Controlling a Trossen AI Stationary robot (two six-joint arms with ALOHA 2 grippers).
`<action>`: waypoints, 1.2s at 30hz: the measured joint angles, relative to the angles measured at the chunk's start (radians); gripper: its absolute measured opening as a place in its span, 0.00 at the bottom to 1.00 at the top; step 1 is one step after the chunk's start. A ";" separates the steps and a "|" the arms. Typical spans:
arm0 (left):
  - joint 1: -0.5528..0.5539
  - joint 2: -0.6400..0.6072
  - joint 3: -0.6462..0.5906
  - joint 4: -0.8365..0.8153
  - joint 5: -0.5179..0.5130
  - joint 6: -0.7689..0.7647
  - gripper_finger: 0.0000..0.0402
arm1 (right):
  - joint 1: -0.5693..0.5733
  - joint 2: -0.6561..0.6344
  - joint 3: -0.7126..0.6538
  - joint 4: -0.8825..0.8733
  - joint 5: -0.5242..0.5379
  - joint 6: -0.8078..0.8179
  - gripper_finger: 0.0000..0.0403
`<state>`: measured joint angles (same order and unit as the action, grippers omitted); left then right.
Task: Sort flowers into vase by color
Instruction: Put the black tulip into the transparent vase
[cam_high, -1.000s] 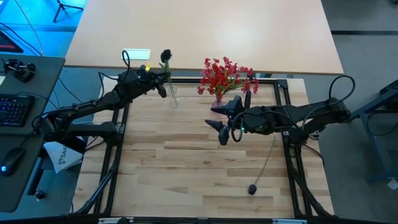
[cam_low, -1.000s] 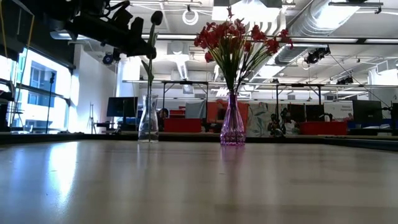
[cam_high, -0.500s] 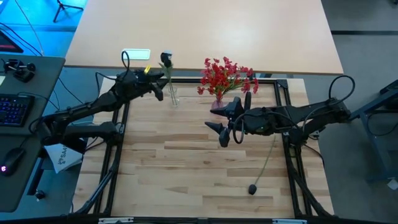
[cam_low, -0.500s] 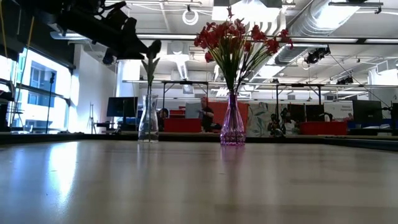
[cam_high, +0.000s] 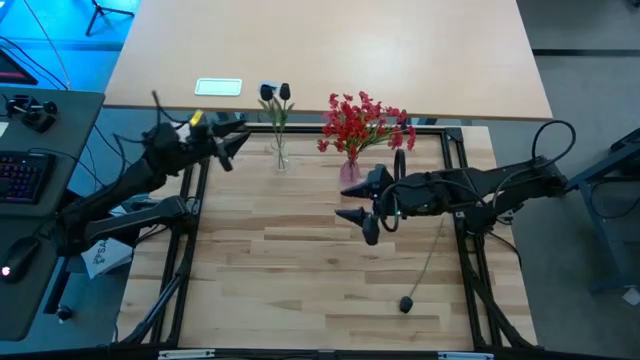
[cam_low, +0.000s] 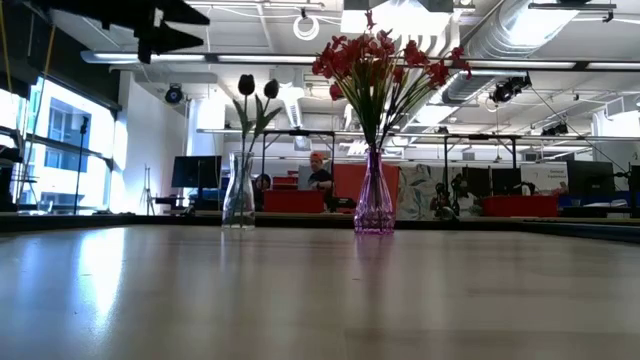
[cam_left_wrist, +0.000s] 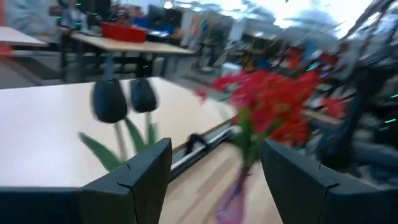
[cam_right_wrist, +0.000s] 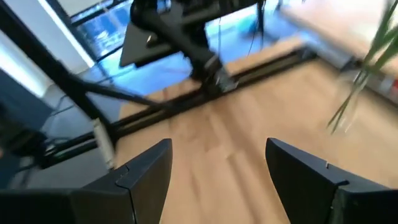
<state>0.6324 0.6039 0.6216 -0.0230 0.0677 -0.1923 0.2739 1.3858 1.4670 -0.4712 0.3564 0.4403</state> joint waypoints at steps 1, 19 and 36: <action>-0.012 -0.016 0.000 -0.007 0.005 -0.014 0.58 | 0.003 0.000 0.000 -0.020 -0.019 0.033 0.63; -0.363 -0.009 0.000 0.061 -0.004 -0.159 0.58 | 0.204 0.069 -0.384 -0.121 -0.717 0.755 0.57; -0.385 -0.006 0.000 0.080 -0.084 -0.155 0.58 | 0.422 0.066 -0.436 -0.532 -0.667 1.380 0.48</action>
<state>0.2478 0.5982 0.6216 0.0568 -0.0158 -0.3470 0.6959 1.4521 1.0306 -1.0030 -0.3102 1.8206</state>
